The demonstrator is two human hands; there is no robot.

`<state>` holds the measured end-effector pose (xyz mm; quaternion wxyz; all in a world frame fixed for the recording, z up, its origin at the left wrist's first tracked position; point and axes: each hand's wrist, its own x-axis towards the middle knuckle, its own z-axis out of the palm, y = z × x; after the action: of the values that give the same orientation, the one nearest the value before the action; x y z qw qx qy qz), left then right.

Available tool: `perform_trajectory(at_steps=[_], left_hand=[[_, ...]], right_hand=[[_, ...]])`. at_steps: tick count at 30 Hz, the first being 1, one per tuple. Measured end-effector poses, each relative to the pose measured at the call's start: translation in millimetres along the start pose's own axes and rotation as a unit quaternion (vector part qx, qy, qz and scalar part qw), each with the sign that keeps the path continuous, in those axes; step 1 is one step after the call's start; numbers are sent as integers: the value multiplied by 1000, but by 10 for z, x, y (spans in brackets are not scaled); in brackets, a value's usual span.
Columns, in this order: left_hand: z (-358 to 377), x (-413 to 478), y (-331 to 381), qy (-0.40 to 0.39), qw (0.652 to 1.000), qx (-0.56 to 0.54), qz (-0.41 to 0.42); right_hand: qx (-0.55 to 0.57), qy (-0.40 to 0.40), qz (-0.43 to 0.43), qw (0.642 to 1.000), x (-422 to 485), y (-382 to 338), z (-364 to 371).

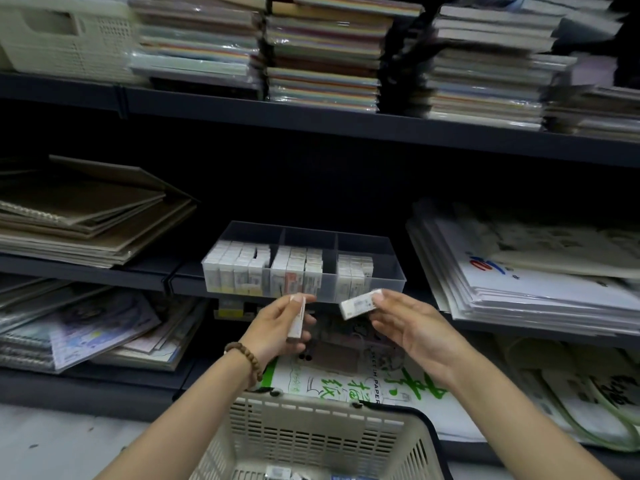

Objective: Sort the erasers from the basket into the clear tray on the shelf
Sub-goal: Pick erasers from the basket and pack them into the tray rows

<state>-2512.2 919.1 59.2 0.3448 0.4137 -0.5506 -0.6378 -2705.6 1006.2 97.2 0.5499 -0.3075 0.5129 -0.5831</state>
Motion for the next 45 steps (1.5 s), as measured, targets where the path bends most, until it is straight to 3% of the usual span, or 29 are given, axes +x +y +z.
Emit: perform_trajectory(at_steps=[5, 9, 12, 17, 24, 30, 35, 37, 39, 41, 43, 45], left_hand=[[197, -79, -64, -98, 985, -60, -126], [285, -101, -74, -185, 972, -95, -111], [268, -113, -74, -165, 978, -103, -73], [190, -130, -73, -185, 983, -5, -4], [147, -81, -25, -148, 987, 34, 59], [180, 18, -16, -116, 988, 29, 99], [268, 144, 89, -100, 987, 9, 126], [236, 187, 145, -64, 983, 67, 159], [105, 243, 166, 20, 938, 259, 228], [-32, 307, 145, 95, 840, 452, 284], [-124, 355, 115, 119, 789, 543, 263], [-164, 389, 66, 115, 766, 583, 246]], right_hand=[[-105, -84, 22, 991, -93, 98, 122], [-145, -67, 6, 987, -94, 132, 150], [-166, -42, -24, 985, -75, 114, 145], [-181, -19, -56, 982, -76, 121, 149], [-173, 30, -102, 979, -65, 176, 176], [-86, -35, -37, 995, 11, 159, 162], [-66, -37, -53, 996, 159, -56, 99], [-92, -28, -75, 993, 275, -265, 9], [-149, -25, -77, 986, 407, -523, -114], [-218, -25, -58, 974, 551, -746, -233], [-277, -34, -38, 960, 708, -878, -317], [-316, -54, -14, 947, 852, -928, -339]])
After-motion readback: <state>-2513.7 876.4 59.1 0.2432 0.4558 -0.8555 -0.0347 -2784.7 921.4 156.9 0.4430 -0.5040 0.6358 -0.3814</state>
